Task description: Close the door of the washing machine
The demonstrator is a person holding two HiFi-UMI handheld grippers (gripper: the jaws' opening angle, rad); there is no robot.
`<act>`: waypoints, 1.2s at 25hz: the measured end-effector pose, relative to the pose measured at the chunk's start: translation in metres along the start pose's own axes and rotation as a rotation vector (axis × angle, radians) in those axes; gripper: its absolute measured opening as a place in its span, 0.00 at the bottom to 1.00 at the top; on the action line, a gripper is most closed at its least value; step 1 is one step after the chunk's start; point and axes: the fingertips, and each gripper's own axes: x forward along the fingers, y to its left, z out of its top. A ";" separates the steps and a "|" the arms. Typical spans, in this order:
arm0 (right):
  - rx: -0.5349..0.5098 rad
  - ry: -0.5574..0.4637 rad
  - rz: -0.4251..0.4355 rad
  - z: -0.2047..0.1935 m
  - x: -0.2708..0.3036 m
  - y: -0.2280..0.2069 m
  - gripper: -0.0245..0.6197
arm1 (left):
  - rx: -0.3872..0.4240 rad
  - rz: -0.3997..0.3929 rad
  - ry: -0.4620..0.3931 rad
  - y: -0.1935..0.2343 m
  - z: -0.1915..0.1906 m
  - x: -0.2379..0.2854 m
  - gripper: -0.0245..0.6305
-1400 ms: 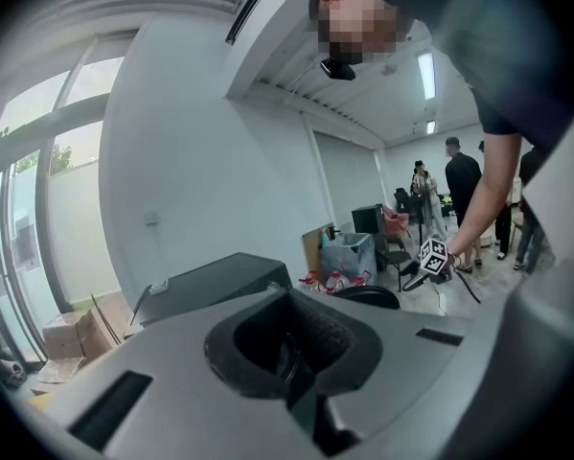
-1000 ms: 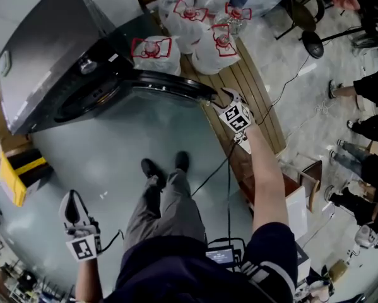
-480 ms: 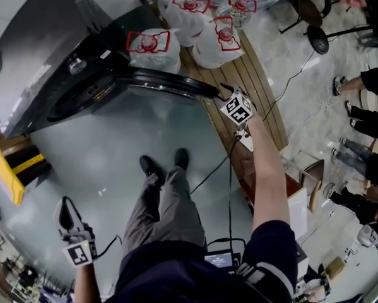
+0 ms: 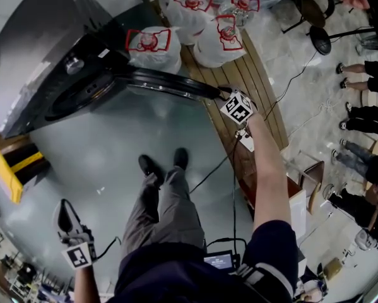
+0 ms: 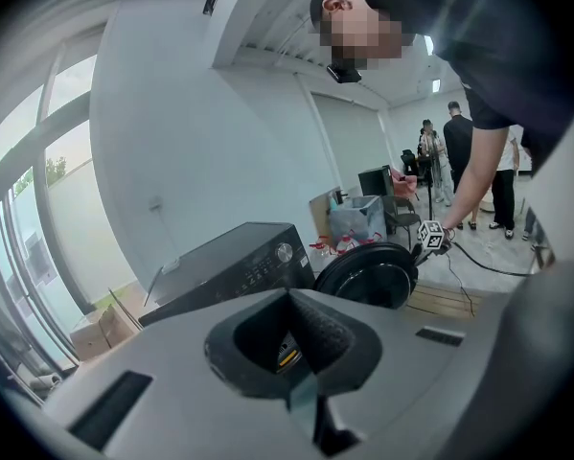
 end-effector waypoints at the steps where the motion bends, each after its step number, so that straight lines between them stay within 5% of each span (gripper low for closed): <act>1: -0.002 -0.001 0.003 0.000 0.001 0.000 0.24 | 0.000 0.001 0.003 0.000 -0.001 0.000 0.07; 17: -0.007 0.006 0.003 0.000 0.008 0.004 0.19 | 0.002 0.013 0.022 0.002 -0.015 0.000 0.07; 30: 0.047 0.017 -0.062 -0.006 0.001 0.065 0.18 | -0.022 0.047 0.002 0.006 -0.019 -0.024 0.07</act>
